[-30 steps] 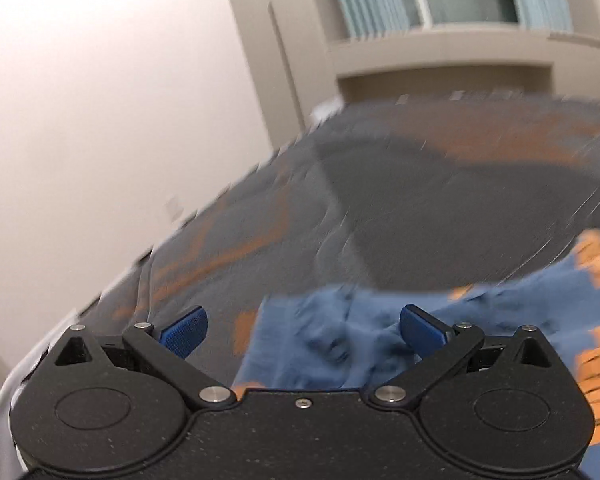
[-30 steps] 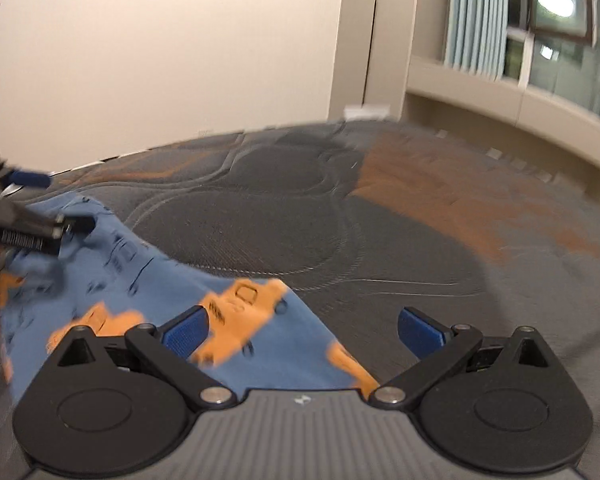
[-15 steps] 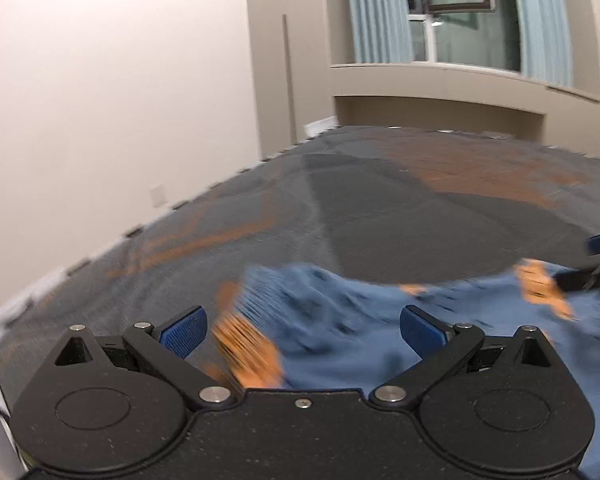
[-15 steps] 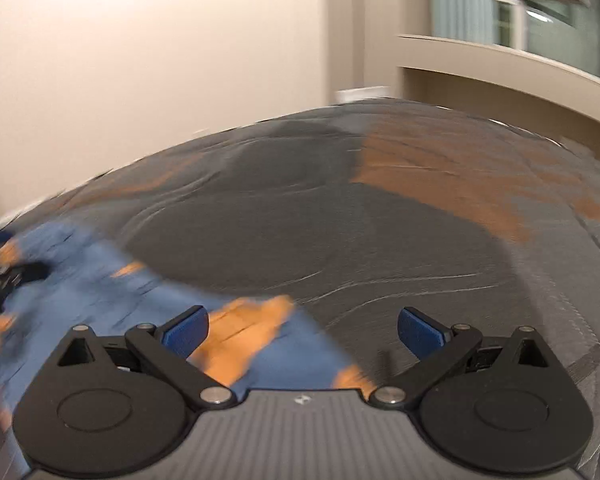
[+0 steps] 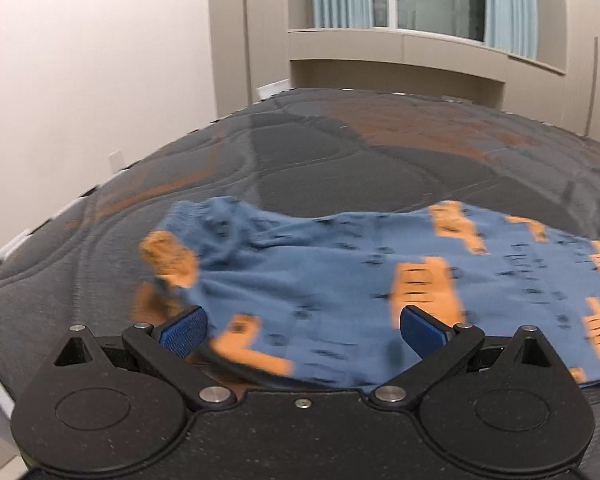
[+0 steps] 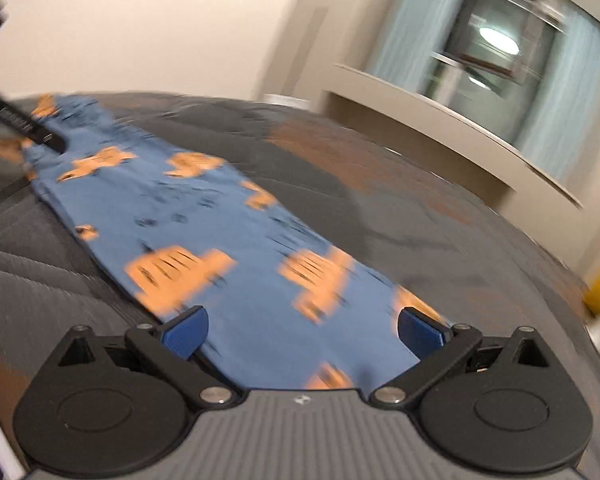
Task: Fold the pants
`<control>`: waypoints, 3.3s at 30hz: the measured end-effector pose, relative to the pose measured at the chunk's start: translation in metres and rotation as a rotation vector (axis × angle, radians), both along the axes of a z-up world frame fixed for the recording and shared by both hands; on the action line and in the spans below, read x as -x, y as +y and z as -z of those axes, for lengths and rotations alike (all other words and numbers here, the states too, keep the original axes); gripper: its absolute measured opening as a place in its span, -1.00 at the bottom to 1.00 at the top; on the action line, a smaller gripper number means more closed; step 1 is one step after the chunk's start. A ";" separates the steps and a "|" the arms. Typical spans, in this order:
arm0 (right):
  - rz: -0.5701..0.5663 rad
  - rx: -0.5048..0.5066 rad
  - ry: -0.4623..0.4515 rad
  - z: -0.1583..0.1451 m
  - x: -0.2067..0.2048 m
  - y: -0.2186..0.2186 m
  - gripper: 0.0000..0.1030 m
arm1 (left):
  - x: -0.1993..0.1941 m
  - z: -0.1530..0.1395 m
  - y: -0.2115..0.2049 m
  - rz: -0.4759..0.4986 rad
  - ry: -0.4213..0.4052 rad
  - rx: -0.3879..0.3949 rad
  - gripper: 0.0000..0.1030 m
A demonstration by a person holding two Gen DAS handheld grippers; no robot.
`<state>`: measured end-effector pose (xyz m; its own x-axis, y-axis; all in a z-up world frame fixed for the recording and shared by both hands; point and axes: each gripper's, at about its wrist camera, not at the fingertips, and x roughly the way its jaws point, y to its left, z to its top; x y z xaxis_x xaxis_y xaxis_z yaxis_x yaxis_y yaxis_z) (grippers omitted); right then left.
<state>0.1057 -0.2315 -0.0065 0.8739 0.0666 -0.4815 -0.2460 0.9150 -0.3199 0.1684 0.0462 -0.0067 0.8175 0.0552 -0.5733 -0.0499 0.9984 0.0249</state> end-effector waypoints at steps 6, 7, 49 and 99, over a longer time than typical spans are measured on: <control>0.216 -0.154 -0.082 -0.004 0.044 -0.063 1.00 | -0.014 -0.001 -0.077 0.164 0.021 -0.003 0.99; 0.244 -0.154 -0.107 -0.005 0.053 -0.074 1.00 | -0.017 -0.001 -0.091 0.192 0.027 0.001 0.99; 0.552 -0.946 -0.013 0.028 0.045 -0.241 -0.12 | -0.095 -0.016 -0.425 0.825 0.226 0.172 0.99; 0.347 -0.335 -0.176 -0.015 0.047 -0.106 -0.67 | -0.072 -0.066 -0.365 0.706 0.333 0.361 -0.79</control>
<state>0.0592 -0.3375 0.0087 0.9377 -0.1168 -0.3271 0.1219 0.9925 -0.0048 0.2399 -0.3191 0.0593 0.3771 -0.6351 -0.6741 0.5397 0.7422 -0.3974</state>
